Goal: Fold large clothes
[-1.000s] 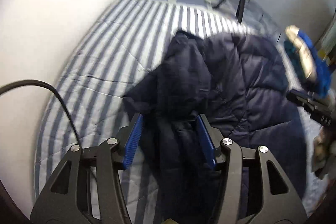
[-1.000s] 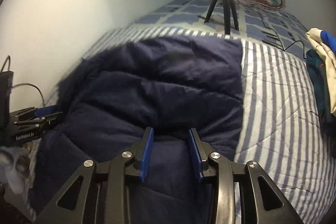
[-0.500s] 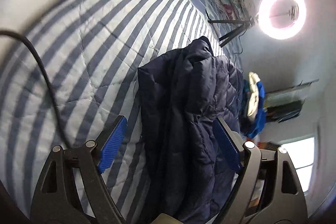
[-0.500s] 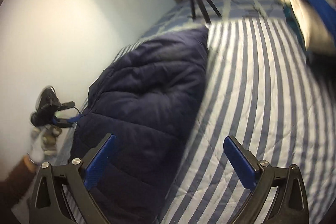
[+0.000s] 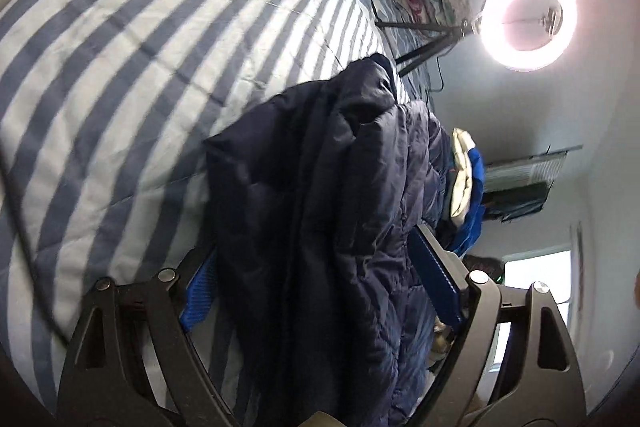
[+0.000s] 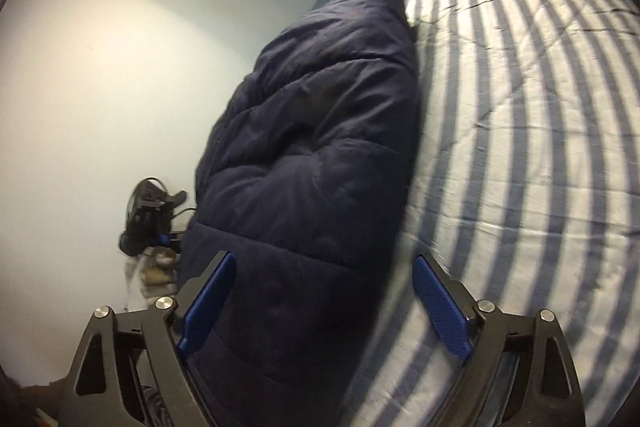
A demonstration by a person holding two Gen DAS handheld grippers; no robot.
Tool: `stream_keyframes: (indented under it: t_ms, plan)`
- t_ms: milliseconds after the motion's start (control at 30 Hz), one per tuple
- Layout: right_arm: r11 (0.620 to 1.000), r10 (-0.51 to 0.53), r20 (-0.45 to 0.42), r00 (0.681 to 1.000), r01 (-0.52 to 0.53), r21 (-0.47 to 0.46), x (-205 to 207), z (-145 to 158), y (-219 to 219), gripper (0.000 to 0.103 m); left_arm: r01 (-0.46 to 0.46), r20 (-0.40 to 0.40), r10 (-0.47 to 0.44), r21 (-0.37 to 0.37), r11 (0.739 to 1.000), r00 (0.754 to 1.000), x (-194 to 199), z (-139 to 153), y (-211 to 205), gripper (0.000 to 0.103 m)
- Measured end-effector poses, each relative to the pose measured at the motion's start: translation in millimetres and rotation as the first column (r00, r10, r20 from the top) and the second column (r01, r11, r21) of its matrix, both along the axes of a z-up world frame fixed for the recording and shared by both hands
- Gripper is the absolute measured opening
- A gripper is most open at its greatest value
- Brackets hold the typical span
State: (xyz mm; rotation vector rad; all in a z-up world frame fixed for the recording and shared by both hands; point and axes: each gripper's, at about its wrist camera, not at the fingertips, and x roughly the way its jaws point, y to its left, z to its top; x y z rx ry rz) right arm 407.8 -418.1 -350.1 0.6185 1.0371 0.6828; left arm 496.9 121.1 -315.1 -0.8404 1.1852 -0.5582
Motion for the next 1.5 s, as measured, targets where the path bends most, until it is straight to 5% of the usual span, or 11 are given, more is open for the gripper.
stream_keyframes:
  t_ms: [100,233,467,633,1033,1200,1500]
  plan:
    - [1.0,0.008,-0.001,1.0,-0.008,0.013,13.8,-3.0,14.0,0.084,0.045,0.012,-0.046,0.053,0.998,0.999,6.0,3.6,-18.4,0.088]
    - [1.0,0.018,0.008,1.0,-0.018,-0.017,23.7,-1.6,30.4,0.083,0.059,0.017,-0.062,0.131,0.99,0.998,11.0,8.1,-35.4,0.074]
    - [0.995,-0.001,0.021,1.0,0.003,-0.1,27.9,8.8,55.9,0.051,0.049,0.04,-0.059,0.228,0.973,0.997,8.4,23.6,-55.2,0.039]
    - [0.972,0.006,0.061,0.998,0.009,-0.235,26.0,34.0,80.3,0.034,0.026,0.092,-0.058,0.323,0.946,0.994,-1.9,49.4,-74.9,0.024]
    - [0.869,0.033,0.155,0.987,0.048,-0.492,-25.2,91.7,120.7,0.021,-0.003,0.214,-0.119,0.495,0.869,0.97,-71.2,101.3,-113.2,0.018]
    - [0.821,0.039,0.21,0.977,0.088,-0.564,-71.2,111.6,103.9,0.021,0.003,0.3,-0.213,0.573,0.82,0.93,-124.5,128.9,-146.5,0.018]
    - [0.78,-0.024,0.281,0.959,0.194,-0.596,-138.2,146.5,61.3,0.02,0.021,0.397,-0.321,0.601,0.799,0.86,-193.1,165.9,-198.1,0.018]
